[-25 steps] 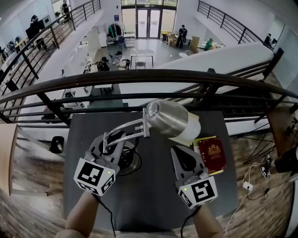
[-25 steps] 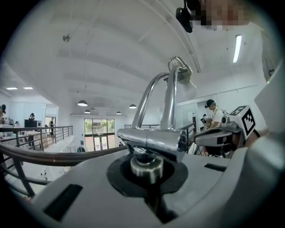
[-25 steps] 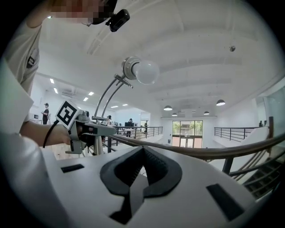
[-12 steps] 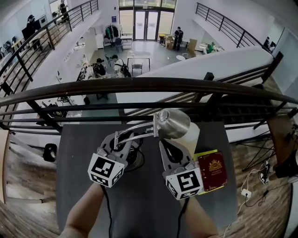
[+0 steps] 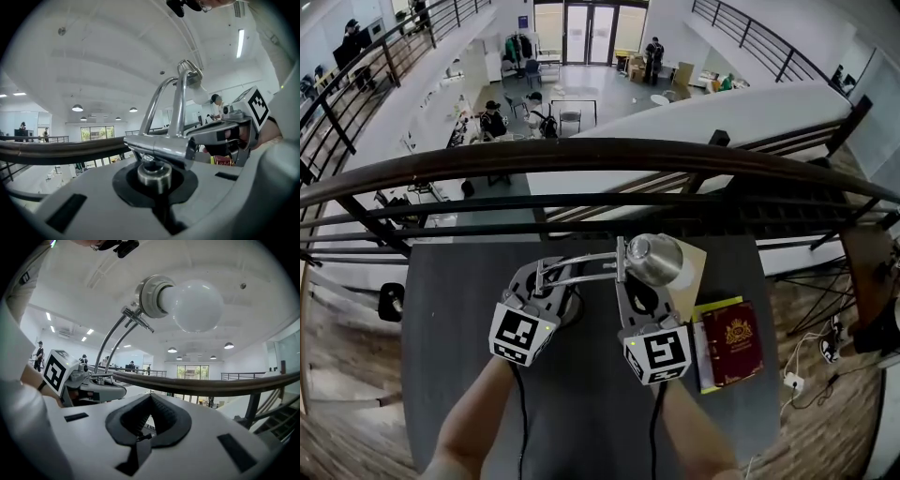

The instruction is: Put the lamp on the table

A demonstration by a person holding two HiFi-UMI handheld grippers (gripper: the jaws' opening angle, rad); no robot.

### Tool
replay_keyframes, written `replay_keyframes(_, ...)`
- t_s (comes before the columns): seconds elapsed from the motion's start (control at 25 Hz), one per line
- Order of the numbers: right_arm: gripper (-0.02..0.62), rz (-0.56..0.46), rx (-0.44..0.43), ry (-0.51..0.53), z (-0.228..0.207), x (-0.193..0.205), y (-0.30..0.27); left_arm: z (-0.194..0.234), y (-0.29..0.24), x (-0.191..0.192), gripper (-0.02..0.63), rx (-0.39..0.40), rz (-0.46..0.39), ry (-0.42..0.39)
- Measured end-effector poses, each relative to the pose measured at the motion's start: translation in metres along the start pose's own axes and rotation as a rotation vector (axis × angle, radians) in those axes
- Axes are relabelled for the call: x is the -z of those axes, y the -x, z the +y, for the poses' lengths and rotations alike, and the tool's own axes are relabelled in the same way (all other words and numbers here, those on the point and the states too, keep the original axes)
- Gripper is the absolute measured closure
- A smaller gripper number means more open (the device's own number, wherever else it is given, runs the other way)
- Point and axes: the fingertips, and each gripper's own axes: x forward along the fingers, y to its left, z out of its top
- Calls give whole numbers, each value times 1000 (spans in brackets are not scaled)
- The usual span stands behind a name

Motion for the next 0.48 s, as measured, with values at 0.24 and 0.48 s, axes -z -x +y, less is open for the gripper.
replay_keyframes(0.24, 597, -10, 19, -31, 1, 13, -6, -1, -5, 26, 603, 13, 14, 25)
replay_keyframes(0.48, 597, 29, 0, -34, 10, 30, -2, -7, -8, 36, 603, 20, 21, 16)
